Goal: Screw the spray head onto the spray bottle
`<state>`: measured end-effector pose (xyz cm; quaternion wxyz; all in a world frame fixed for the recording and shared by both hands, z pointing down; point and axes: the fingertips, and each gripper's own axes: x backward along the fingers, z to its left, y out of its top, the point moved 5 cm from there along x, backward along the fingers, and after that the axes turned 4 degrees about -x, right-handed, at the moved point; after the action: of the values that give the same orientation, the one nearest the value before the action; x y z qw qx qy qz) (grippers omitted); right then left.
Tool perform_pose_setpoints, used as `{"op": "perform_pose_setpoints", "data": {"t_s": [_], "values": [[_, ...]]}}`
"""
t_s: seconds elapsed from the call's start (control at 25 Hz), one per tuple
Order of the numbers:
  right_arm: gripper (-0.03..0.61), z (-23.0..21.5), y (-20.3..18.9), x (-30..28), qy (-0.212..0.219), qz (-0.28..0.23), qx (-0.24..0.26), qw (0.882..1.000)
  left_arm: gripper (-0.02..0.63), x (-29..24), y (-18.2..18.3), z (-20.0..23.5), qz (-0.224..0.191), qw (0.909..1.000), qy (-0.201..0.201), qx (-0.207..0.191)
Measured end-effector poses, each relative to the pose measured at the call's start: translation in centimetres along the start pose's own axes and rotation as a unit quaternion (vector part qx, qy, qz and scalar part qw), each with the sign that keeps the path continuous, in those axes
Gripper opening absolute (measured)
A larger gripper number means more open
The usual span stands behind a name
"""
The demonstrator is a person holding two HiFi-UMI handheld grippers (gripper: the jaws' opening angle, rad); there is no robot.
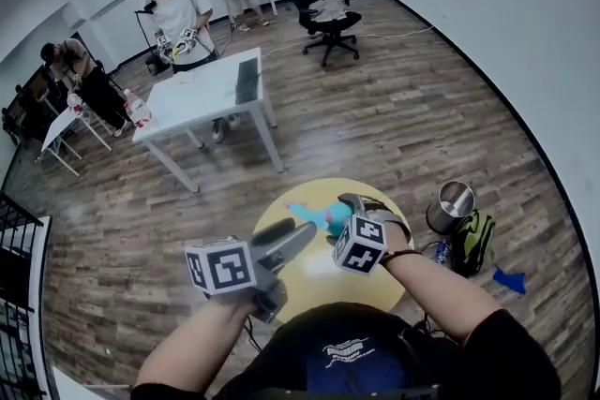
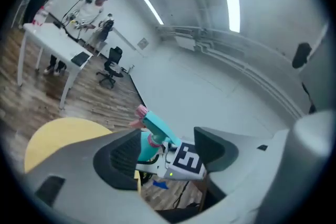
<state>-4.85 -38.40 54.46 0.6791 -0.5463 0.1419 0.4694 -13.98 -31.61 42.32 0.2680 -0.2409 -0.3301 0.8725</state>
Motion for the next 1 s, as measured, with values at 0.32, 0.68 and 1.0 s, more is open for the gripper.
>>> {"op": "perform_pose_setpoints", "data": {"t_s": [0.32, 0.68, 1.0], "values": [[0.419, 0.9, 0.1, -0.7, 0.013, 0.02, 0.028, 0.999, 0.285, -2.2, 1.0, 2.1, 0.031, 0.9926, 0.071, -0.094], [0.417, 2.7, 0.1, 0.0, 0.07, 0.013, 0.058, 0.996, 0.159, -1.7, -1.3, -2.2, 0.207, 0.7885, -0.047, -0.577], [0.416, 4.8, 0.7, 1.2, 0.143, -0.029, 0.068, 0.987, 0.145, 0.6, -3.0, -2.2, 0.265, 0.4907, -0.083, -0.826]]}}
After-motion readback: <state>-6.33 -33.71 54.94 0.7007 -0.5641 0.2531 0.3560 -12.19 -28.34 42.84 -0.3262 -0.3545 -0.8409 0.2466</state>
